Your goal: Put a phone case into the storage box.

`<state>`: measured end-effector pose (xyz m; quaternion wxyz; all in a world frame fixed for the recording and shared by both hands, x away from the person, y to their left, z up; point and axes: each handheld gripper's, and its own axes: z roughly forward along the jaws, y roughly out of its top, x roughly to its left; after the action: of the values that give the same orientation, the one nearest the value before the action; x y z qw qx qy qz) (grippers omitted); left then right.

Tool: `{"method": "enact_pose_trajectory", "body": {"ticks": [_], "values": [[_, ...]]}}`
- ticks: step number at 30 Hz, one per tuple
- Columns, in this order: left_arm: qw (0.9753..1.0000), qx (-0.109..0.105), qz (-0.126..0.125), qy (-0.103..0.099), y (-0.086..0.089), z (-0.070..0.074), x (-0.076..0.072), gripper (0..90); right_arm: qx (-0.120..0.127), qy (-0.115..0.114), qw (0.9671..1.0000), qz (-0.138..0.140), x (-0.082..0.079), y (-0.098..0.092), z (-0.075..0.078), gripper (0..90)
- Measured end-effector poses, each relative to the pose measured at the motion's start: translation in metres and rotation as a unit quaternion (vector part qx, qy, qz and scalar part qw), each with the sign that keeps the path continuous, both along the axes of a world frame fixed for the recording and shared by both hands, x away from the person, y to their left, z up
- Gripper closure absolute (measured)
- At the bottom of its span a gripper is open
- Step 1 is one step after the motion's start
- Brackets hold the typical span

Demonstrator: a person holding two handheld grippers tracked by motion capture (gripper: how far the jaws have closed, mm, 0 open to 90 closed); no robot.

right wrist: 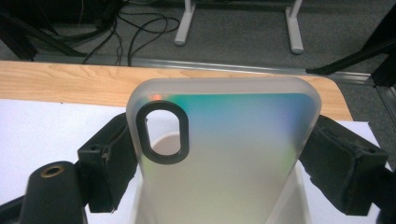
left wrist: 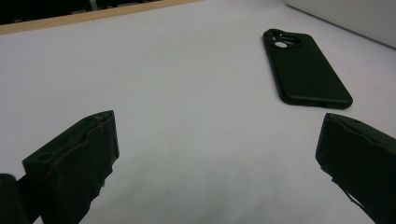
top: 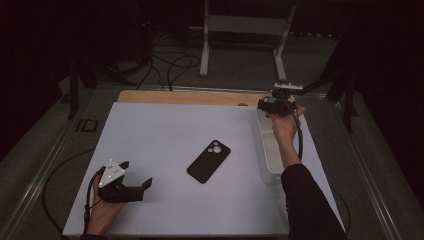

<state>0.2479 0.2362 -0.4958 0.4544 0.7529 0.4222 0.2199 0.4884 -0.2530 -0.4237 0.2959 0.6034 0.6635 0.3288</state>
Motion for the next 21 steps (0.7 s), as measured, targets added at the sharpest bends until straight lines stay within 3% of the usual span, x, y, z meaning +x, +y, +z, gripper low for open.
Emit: {"method": "enact_pose_trajectory", "body": {"ticks": [5, 13, 21], "values": [[1.0000, 0.000, 0.000, -0.001, 0.000, 0.000, -0.001, 0.0, -0.015, 0.012, 0.9998, -0.006, 0.003, 0.003, -0.007, 16.7], [1.0000, -0.002, 0.000, -0.002, 0.000, 0.000, -0.001, 0.0, -0.013, 0.027, 0.9995, -0.014, 0.009, 0.001, -0.015, 16.6], [1.0000, -0.002, 0.000, -0.001, 0.000, 0.000, -0.001, 0.0, -0.008, 0.021, 0.9996, -0.016, 0.011, 0.001, -0.017, 16.2]]}}
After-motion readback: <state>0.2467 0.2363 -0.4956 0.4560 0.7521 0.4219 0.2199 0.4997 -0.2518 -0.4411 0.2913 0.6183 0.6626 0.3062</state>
